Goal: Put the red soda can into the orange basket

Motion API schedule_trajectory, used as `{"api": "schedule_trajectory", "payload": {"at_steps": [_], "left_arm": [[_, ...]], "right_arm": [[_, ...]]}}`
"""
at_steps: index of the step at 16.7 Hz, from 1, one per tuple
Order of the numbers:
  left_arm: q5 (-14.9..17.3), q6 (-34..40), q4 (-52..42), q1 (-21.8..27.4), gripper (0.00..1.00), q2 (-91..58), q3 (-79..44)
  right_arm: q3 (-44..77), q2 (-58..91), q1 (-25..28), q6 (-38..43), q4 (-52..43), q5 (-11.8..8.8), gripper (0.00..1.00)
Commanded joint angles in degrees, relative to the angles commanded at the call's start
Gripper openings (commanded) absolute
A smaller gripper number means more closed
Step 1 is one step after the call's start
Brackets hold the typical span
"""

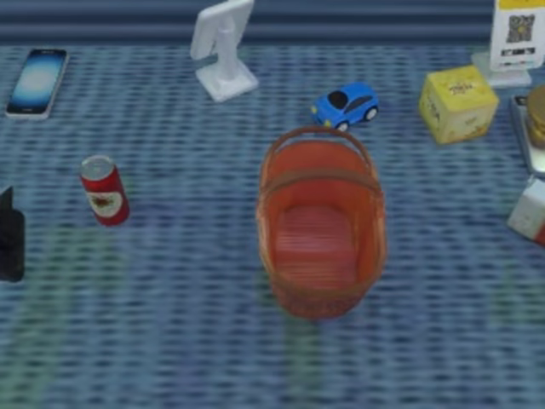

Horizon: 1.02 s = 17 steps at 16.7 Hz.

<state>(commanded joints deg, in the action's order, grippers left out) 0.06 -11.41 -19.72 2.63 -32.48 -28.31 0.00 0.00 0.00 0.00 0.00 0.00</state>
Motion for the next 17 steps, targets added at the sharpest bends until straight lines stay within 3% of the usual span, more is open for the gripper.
{"api": "schedule_trajectory", "payload": {"at_steps": [11,17], "left_arm": [[0.66,-19.07,-32.64,4.29,1.00,-67.57,-55.80],[0.30,-25.92,-45.28,5.70,1.00,-91.10,-73.94]], "right_arm": [[0.00,0.00,0.00,0.00,0.00,0.00,1.00],[0.00,0.00,0.00,0.00,0.00,0.00,1.00]]}}
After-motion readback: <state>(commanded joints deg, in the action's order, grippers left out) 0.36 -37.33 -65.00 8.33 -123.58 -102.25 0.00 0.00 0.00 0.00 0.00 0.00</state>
